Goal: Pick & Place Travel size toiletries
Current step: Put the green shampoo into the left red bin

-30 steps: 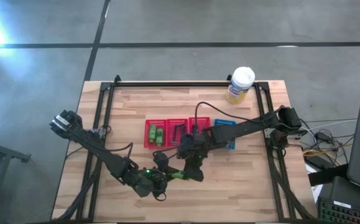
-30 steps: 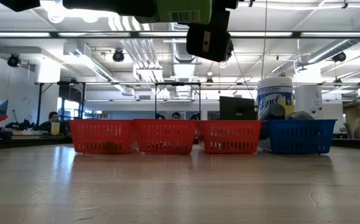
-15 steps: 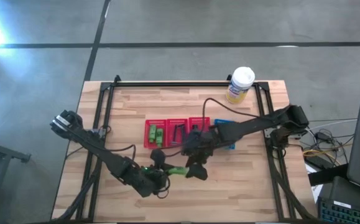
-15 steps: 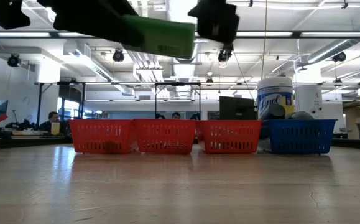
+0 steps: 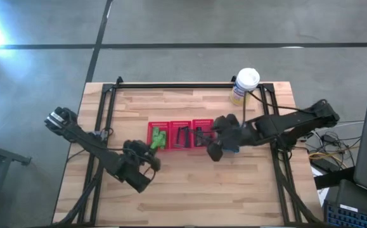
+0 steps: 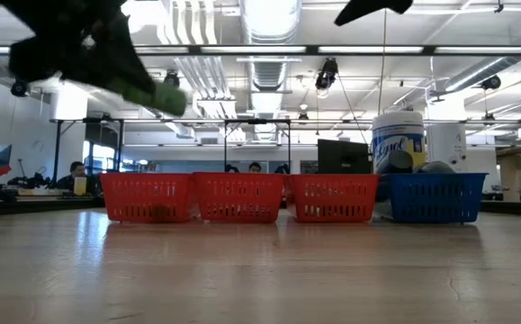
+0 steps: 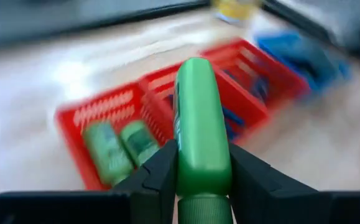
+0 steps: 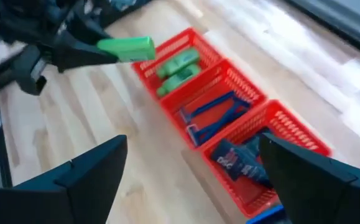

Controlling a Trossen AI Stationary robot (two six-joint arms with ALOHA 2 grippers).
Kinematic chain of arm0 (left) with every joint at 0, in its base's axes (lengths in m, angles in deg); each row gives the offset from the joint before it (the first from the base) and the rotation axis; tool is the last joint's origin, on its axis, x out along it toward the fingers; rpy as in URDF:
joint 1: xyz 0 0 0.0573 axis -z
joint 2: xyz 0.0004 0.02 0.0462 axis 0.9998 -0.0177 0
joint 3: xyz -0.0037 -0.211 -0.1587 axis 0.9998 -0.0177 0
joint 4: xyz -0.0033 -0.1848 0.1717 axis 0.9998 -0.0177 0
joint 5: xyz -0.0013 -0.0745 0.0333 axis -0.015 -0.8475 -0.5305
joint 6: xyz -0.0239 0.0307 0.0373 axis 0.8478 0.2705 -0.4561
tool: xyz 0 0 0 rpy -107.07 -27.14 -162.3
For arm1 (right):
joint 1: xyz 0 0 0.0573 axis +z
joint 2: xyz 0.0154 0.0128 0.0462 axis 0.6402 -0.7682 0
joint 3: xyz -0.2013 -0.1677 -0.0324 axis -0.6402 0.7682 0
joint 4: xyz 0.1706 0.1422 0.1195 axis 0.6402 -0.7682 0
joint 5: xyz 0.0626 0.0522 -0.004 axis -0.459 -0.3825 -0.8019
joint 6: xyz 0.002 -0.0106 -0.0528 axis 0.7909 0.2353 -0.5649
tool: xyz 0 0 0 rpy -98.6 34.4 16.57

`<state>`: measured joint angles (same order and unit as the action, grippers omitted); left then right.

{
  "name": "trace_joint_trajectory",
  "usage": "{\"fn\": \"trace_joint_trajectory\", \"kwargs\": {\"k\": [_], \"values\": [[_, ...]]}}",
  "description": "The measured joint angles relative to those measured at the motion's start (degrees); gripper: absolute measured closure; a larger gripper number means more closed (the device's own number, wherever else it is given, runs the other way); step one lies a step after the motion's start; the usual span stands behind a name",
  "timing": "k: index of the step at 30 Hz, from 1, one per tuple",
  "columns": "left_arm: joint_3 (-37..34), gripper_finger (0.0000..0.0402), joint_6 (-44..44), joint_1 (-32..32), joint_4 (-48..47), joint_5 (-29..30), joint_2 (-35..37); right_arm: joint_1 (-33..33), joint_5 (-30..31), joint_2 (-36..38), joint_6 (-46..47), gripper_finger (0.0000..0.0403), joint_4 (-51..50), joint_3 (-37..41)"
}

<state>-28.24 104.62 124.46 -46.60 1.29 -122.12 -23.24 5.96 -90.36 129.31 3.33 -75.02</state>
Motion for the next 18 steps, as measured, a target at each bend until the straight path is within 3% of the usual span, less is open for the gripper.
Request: {"fn": "trace_joint_trajectory", "kwargs": {"k": [2, 4, 12, 18], "values": [[-1.36, 0.0287, 14.26, -0.39, -2.33, -0.26, 0.07, 0.74, 2.52, 1.32, 1.72, 0.0042, -0.17, 0.74], [-2.77, 0.0287, 18.33, -1.02, -1.39, -0.76, -0.5, 1.41, 3.58, 1.86, 3.07, 0.0043, -0.03, 1.85], [-6.2, 0.0287, 17.69, -9.87, 2.03, -2.81, -1.67, 2.72, 3.69, 1.07, 9.65, 0.0066, 0.11, 6.58], [-9.28, 0.0287, 9.8, -15.98, 9.01, -7.31, -1.67, 4.72, 3.52, 1.07, 13.1, 0.0079, 0.08, 8.78]]}}
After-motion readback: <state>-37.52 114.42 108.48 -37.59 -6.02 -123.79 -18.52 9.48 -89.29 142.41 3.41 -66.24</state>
